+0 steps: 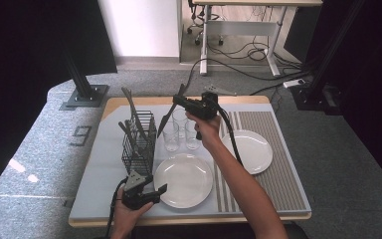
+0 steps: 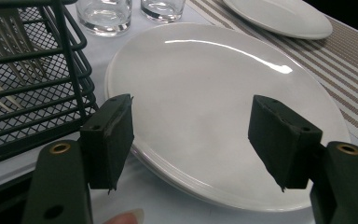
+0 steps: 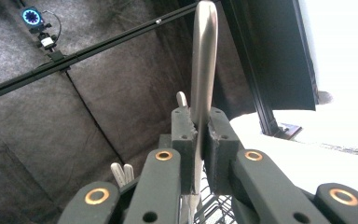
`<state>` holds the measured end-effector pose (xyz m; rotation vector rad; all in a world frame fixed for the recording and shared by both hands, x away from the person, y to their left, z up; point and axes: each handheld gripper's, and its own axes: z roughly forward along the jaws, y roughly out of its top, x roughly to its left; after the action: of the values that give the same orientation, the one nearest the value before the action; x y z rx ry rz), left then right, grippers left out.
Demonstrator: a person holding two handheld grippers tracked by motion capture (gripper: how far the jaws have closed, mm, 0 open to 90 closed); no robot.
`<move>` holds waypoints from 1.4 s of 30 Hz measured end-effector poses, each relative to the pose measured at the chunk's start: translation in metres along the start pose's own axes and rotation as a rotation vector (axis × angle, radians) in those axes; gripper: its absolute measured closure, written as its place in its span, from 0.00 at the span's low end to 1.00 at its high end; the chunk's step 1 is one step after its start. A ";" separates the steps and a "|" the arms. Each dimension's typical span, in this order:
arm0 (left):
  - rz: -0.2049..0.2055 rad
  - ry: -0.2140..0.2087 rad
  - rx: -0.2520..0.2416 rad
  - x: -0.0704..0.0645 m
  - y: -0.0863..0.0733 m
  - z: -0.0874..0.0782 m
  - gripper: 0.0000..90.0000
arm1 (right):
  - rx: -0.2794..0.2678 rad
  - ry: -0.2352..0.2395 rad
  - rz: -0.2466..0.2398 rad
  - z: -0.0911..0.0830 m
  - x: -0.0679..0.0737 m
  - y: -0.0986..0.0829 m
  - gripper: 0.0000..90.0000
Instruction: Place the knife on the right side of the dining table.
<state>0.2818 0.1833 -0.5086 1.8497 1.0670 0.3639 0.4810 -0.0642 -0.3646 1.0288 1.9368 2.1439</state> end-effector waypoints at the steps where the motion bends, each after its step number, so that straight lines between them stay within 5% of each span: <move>1: 0.000 0.000 0.000 0.000 0.000 0.000 0.35 | 0.000 0.000 -0.001 0.000 0.000 -0.001 0.93; 42: -0.009 0.006 -0.002 0.001 -0.001 0.000 0.35 | -0.011 -0.004 0.014 -0.040 -0.011 -0.019 0.93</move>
<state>0.2816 0.1842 -0.5090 1.8420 1.0788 0.3658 0.4614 -0.1002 -0.3859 1.0472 1.9191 2.1559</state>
